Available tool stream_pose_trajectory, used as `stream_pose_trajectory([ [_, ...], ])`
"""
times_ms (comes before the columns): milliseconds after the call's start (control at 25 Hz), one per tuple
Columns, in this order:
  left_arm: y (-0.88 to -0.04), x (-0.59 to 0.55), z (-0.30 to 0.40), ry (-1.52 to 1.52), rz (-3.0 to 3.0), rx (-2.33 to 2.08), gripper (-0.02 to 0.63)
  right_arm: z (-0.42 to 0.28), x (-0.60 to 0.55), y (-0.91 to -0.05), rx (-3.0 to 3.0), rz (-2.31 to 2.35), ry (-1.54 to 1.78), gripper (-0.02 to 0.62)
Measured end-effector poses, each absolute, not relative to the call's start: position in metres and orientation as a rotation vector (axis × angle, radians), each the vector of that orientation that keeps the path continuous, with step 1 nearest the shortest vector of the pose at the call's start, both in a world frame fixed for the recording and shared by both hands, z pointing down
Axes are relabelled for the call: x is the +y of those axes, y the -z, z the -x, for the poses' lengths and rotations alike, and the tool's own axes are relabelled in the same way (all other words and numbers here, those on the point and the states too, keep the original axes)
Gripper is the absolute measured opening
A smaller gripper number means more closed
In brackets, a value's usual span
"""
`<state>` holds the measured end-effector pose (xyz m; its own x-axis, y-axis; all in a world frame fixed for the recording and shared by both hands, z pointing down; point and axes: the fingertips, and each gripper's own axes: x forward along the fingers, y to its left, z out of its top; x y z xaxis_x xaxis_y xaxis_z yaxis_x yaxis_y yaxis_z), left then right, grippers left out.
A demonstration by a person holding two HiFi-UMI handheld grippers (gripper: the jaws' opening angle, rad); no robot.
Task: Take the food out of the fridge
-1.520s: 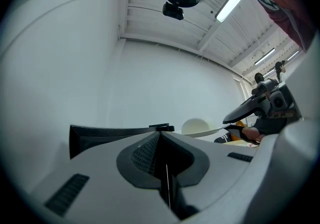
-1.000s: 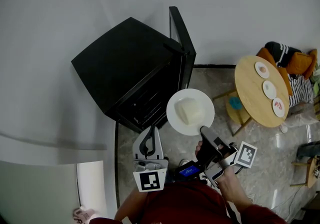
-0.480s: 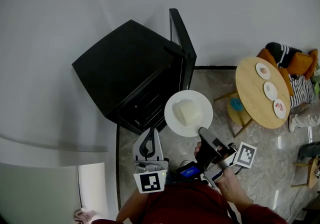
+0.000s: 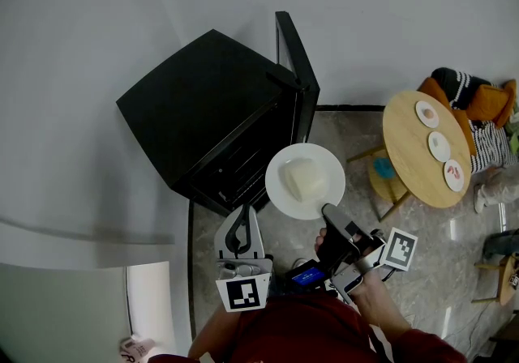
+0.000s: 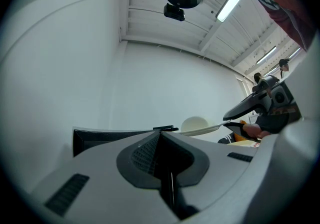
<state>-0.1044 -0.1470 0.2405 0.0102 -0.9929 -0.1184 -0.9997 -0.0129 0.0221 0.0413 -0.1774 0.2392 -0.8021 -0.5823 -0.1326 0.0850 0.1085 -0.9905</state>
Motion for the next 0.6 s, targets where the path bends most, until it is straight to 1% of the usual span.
stream_pose_trajectory([
  [600, -0.2421, -0.148, 0.1033, -0.144, 2.186, 2.156, 0.014, -0.0427, -0.1783, -0.2417, 1.89, 0.483, 1.747, 0.037],
])
